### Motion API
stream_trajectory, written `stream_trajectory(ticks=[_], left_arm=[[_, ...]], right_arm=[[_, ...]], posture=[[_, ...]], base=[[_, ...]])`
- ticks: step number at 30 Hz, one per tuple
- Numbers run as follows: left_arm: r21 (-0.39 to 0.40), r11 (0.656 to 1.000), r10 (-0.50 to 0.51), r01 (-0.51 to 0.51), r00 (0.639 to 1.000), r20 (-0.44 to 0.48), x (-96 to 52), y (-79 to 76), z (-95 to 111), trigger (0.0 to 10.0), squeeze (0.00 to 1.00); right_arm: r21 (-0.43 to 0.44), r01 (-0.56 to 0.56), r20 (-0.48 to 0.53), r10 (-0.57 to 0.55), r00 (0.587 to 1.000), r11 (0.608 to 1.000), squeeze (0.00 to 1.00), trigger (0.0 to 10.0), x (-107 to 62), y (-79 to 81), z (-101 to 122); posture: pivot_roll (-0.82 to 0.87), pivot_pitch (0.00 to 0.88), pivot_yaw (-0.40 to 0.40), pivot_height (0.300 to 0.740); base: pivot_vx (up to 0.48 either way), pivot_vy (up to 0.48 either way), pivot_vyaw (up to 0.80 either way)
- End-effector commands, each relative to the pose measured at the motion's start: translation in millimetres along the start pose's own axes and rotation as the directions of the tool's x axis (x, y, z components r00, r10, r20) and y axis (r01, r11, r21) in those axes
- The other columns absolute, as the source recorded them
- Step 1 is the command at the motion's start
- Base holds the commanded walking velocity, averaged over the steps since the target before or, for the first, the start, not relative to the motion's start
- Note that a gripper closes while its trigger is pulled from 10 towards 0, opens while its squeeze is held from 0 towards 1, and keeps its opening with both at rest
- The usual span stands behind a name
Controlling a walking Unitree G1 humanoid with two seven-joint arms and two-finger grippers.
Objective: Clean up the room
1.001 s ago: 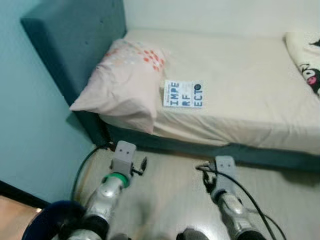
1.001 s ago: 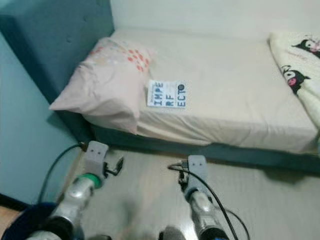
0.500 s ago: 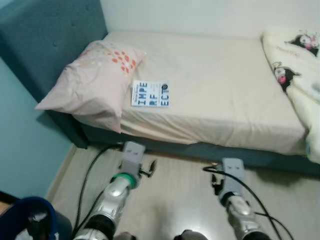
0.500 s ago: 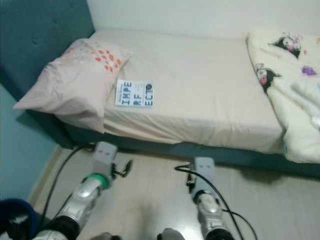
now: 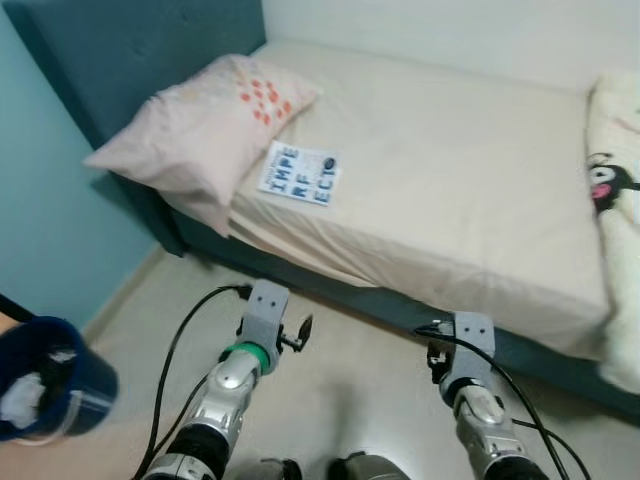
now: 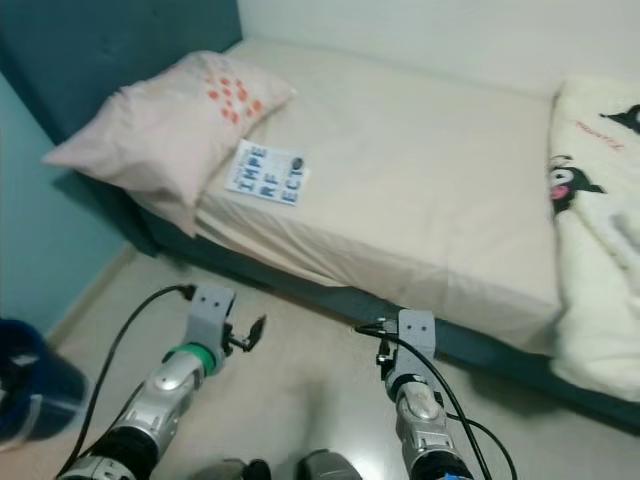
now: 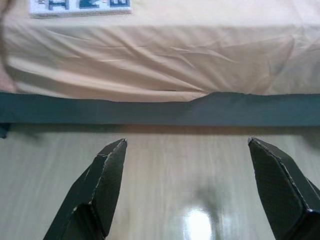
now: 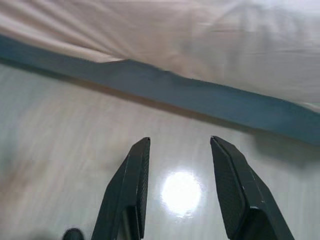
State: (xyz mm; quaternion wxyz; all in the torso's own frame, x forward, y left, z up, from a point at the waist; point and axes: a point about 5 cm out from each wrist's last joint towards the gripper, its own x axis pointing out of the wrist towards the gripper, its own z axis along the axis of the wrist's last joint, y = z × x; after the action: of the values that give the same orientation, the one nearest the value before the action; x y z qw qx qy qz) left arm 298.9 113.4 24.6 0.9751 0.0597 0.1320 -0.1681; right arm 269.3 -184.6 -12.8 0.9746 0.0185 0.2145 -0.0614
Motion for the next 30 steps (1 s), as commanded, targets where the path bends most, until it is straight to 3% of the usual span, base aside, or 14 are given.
stream_trajectory(ticks=[1,15,21,30], left_arm=[[-0.002,1.000,-0.001,0.001,1.000,-0.027,-2.5,-0.6,-6.6,10.0,0.00],[-0.001,1.000,-0.002,0.002,1.000,-0.030,-1.7,-0.8,-5.9,10.0,0.00],[-0.002,1.000,-0.002,0.002,1.000,-0.030,-1.3,-1.7,-5.4,10.0,0.00],[-0.005,1.000,0.005,-0.005,1.000,-0.030,0.2,-1.7,-3.8,10.0,0.00]], right_arm=[[0.007,0.004,-0.037,-0.003,0.999,1.000,0.00,10.0,-4.0,-0.7,-10.6],[0.002,0.006,-0.050,-0.006,0.999,1.000,0.00,10.0,-2.9,-1.5,-10.1],[-0.015,0.020,-0.053,-0.021,0.998,1.000,0.00,10.0,-2.6,-3.0,-10.0],[0.017,0.034,-0.046,-0.033,0.998,0.999,0.00,10.0,-1.8,-3.8,-8.0]], posture=[[-0.02,0.090,0.053,0.740],[-0.02,0.100,0.054,0.740],[-0.02,0.108,0.055,0.740],[-0.02,0.118,0.057,0.740]], base=[[0.000,-0.480,0.00],[0.000,-0.480,0.00],[0.000,-0.480,0.48],[0.000,-0.480,0.00]])
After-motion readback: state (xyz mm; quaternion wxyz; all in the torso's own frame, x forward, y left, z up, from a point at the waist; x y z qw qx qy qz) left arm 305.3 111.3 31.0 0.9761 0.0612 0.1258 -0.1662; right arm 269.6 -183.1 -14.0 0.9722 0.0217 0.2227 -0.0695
